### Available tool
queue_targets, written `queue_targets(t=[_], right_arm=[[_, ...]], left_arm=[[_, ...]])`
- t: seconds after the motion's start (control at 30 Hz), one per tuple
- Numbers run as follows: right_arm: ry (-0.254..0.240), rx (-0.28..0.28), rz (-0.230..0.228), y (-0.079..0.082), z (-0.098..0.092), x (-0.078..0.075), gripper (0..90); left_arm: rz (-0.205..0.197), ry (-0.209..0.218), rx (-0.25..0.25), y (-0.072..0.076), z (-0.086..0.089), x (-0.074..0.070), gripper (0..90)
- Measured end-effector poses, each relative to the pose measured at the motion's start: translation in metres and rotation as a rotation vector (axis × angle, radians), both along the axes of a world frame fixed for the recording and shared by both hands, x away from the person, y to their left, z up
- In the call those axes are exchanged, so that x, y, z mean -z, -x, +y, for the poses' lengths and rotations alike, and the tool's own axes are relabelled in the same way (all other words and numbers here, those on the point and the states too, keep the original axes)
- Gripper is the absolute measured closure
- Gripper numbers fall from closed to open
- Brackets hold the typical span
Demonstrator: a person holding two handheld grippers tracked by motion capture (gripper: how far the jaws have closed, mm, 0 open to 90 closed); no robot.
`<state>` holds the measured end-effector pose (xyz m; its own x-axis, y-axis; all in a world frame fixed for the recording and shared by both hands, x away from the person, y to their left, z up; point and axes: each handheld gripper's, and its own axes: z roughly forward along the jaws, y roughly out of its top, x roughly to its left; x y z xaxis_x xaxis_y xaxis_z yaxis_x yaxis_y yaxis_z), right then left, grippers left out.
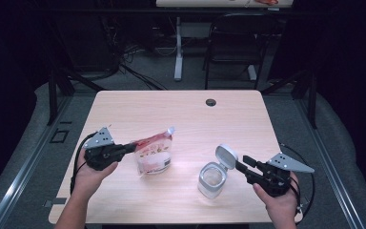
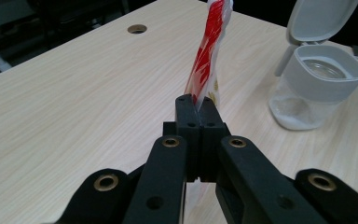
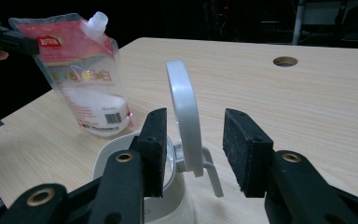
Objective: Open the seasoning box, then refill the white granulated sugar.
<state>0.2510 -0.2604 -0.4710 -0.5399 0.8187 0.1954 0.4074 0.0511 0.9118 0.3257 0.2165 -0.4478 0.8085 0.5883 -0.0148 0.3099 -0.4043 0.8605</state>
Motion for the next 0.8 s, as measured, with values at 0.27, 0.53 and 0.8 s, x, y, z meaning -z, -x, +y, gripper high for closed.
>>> queue_targets(t=[0.27,0.53,0.8], right_arm=[[-0.035,0.015,0.001,-0.001,-0.003,0.006,60.5],[-0.041,0.02,-0.001,0.0,-0.005,0.006,60.5],[-0.033,0.027,0.0,0.0,-0.007,0.007,60.4]], left_arm=[[-0.021,-0.009,0.004,0.003,-0.012,-0.004,90.0],[-0.028,-0.004,0.019,0.006,-0.018,-0.008,90.0],[-0.034,-0.015,0.074,0.011,-0.026,-0.013,90.0]])
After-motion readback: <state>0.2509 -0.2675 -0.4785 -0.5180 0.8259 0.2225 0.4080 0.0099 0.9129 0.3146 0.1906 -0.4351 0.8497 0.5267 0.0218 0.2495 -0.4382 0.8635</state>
